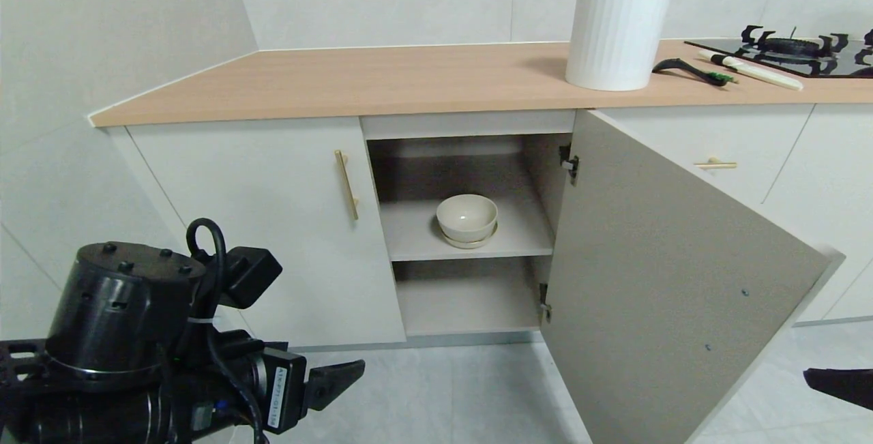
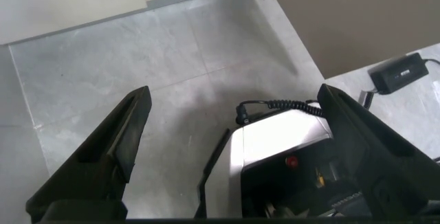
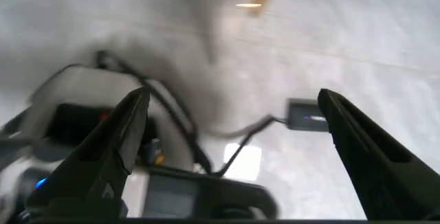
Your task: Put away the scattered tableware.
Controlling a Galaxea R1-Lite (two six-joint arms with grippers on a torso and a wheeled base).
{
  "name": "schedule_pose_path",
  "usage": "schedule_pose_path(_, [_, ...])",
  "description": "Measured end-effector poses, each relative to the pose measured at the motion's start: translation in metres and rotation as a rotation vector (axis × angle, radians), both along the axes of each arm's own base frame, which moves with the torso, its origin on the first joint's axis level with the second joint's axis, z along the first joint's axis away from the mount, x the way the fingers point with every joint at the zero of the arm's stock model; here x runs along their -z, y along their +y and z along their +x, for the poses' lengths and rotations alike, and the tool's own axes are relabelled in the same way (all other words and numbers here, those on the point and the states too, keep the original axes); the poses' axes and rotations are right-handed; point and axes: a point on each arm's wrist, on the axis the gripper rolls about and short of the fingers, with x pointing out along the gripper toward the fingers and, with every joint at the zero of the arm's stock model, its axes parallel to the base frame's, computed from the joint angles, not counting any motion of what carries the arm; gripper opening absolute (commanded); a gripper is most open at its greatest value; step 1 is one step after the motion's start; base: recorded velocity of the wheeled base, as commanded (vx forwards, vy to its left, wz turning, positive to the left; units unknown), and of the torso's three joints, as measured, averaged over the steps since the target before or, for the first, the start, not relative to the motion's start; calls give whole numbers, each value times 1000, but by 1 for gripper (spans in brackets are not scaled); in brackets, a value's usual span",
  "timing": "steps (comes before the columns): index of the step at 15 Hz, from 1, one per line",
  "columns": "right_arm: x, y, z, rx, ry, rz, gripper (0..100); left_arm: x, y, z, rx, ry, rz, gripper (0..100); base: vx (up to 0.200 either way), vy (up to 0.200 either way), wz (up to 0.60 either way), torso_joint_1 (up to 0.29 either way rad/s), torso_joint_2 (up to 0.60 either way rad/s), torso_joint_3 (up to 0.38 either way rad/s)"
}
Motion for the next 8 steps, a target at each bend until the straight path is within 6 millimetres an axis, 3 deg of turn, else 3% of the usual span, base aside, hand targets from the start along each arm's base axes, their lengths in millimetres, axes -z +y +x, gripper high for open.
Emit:
schedule_pose_path(4, [5, -17, 16, 143, 31, -57, 100, 0, 0, 0, 0, 1, 1, 100, 0, 0, 0, 0, 0, 0])
schedule_pose_path(8, [13, -28, 50, 273, -33, -45, 100, 0, 0, 0, 0, 0, 1, 100, 0, 0, 0, 0, 0, 0])
